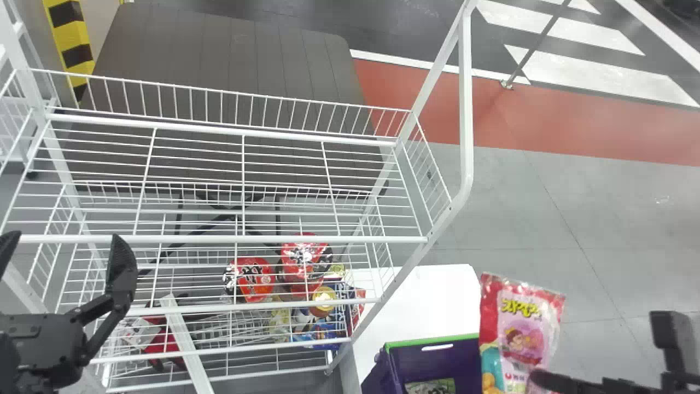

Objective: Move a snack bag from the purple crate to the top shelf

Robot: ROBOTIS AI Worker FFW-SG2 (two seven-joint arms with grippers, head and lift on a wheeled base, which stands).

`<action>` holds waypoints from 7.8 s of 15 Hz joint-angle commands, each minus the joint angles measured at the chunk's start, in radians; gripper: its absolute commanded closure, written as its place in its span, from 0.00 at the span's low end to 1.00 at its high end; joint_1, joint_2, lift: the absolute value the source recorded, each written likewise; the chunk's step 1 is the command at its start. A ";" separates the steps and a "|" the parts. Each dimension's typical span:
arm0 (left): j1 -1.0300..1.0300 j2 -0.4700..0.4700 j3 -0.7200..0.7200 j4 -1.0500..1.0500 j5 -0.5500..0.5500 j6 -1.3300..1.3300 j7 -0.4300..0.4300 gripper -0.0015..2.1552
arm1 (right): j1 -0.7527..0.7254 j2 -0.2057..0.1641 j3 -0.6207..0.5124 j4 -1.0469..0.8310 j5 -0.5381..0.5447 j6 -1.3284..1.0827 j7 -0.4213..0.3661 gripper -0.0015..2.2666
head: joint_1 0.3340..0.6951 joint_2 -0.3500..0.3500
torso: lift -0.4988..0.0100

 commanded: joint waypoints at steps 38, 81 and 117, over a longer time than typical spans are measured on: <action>0.036 0.044 -0.005 -0.007 0.007 -0.043 -0.023 0.05 | -0.156 0.118 1.011 -0.324 -0.445 -0.315 -0.841 0.60 | 1.00 0.65 | 0.98; 0.007 0.078 0.057 0.219 0.145 -0.426 -0.009 0.05 | -0.683 0.118 1.164 0.897 -0.736 -1.070 -1.061 0.38 | 1.00 0.83 | 0.98; -0.031 0.068 -0.092 -0.013 0.121 -0.086 0.043 0.07 | 0.254 0.106 0.535 0.110 -0.721 -1.294 -0.733 0.06 | 1.00 0.32 | 0.98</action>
